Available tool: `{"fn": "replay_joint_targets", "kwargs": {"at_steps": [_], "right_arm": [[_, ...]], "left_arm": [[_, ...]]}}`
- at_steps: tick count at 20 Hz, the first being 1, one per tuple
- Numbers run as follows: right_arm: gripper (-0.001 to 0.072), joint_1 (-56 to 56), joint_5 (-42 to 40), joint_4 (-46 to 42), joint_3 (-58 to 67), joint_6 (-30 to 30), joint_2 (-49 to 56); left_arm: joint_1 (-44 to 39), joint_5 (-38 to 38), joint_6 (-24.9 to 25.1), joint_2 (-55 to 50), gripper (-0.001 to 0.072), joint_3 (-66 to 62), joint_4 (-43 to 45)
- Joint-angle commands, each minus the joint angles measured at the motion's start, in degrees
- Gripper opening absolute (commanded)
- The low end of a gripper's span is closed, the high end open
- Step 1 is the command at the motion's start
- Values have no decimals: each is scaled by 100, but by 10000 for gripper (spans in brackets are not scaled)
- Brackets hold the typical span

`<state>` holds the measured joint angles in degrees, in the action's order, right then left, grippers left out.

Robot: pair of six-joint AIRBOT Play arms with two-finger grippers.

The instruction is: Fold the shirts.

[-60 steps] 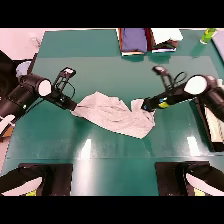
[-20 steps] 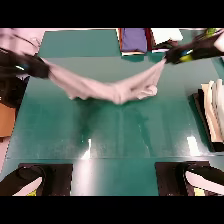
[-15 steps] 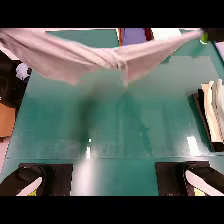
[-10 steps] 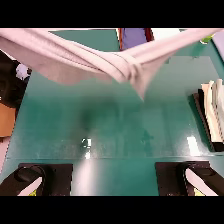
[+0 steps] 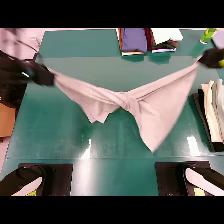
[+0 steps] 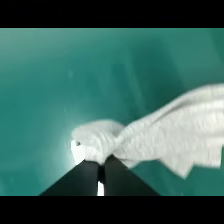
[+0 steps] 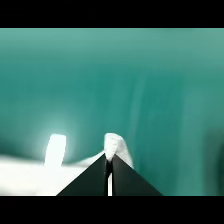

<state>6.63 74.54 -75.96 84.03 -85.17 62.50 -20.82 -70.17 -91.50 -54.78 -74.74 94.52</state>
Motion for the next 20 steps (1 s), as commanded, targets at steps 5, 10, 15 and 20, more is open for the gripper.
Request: {"fn": "replay_joint_targets", "kwargs": {"at_steps": [5,10,15,20], "right_arm": [[566,-313,-297,85,-387,-31,1235],[561,-37,170,-205,-1646,-81,568],[565,-116,109,122,-3943,-92,4],[563,-680,-721,702,-4710,-315,7]], "left_arm": [[-2,503,4,-286,23,1923,-79],[-2,542,2,-286,23,1923,-48],[-2,741,-2,-286,23,1923,-66],[-2,756,-2,-286,23,1923,-92]]}}
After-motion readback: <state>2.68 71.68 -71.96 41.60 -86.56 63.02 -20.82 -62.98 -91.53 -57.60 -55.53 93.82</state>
